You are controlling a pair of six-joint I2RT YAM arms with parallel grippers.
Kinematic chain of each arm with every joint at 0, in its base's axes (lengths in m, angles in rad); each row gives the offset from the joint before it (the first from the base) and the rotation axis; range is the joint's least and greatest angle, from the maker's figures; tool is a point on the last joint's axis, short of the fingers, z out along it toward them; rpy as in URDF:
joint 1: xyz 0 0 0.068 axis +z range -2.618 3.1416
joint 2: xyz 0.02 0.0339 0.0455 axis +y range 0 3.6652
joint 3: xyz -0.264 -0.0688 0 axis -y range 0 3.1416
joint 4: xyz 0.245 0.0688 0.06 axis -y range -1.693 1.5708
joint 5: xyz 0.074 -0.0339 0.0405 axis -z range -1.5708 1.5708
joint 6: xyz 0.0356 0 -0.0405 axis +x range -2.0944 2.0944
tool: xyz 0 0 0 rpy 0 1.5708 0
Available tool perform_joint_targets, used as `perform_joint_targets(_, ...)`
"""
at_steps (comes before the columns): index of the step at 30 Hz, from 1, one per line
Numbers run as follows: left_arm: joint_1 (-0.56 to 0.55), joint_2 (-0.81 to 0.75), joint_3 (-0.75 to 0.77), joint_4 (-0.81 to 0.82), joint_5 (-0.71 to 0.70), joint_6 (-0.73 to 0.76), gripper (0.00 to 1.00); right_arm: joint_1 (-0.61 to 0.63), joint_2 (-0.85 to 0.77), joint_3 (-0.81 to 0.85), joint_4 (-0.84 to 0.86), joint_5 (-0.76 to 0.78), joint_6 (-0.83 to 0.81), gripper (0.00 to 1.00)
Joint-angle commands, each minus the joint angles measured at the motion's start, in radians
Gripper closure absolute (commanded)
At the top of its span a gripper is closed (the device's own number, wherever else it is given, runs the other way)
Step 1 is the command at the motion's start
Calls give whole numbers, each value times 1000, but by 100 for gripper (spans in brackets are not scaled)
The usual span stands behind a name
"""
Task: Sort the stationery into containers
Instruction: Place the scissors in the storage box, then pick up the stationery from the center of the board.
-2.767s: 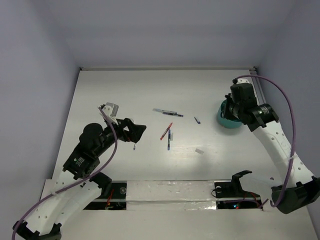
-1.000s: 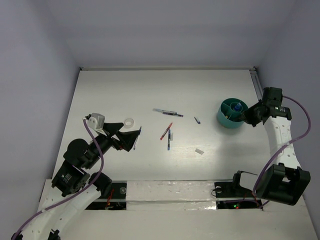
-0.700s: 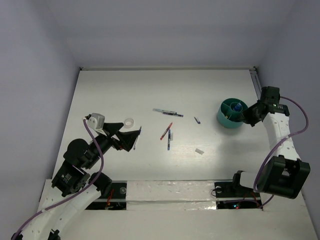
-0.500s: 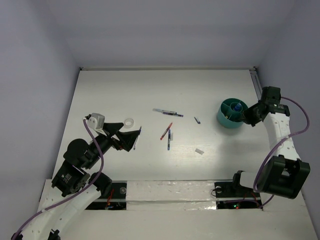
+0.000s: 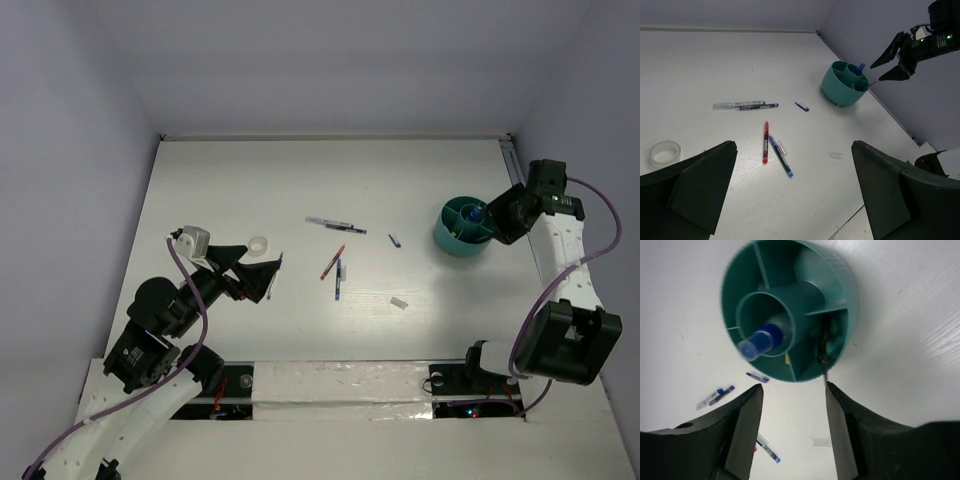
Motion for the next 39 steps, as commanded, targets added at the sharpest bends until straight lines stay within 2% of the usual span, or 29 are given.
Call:
perform_joint_targets(1, -7, 10, -5, 31, 0, -1, 1, -6, -35, 147, 8, -21, -103, 40)
perform_joint_targets(5, -7, 24, -5, 31, -8, -4, 1, -6, -64, 259, -31, -75, -184, 35)
perform_joint_targets(9, -7, 44, -2, 23, -29, -8, 1, 13, -127, 270, 4, -202, -240, 38)
perform_joint_targets(10, -7, 47, -2, 20, -34, -10, 1, 29, -144, 249, 21, -224, -258, 43)
perform_joint_targets(12, -7, 56, 0, 17, -52, -13, 1, 110, -184, 218, 60, -257, -272, 64)
perform_joint_targets(14, -7, 65, 1, 11, -68, -13, 1, 216, -202, 153, 94, -241, -281, 92)
perform_joint_targets(15, -7, 72, 5, 7, -80, -14, 1, 341, -210, 123, 152, -219, -283, 96)
perform_joint_targets(17, -7, 72, 14, -10, -139, -16, 1, 460, -224, 30, 285, -172, -272, 100)
perform_joint_targets(19, -7, 58, 21, -18, -205, -22, 1, 608, -195, -19, 382, -150, -258, 99)
perform_joint_targets(22, 12, 10, 26, -29, -305, -34, 1, 747, -108, -23, 494, -80, -267, 95)
perform_joint_targets(23, 21, -12, 29, -36, -328, -42, 1, 825, -30, -11, 513, -70, -283, 93)
perform_joint_targets(26, 44, -45, 34, -50, -405, -62, 1, 936, 143, 66, 594, -52, -316, 89)
perform_joint_targets(31, 91, -88, 37, -56, -469, -73, 1, 1022, 401, 221, 665, -24, -352, 73)
perform_joint_targets(32, 92, -94, 37, -58, -474, -76, 1, 1036, 440, 276, 671, -20, -364, 66)
perform_joint_targets(35, 115, -100, 35, -56, -477, -79, 1, 1086, 589, 424, 645, 17, -402, 58)
perform_joint_targets(39, 125, -117, 31, -52, -473, -83, 1, 1135, 759, 598, 552, 43, -433, 56)
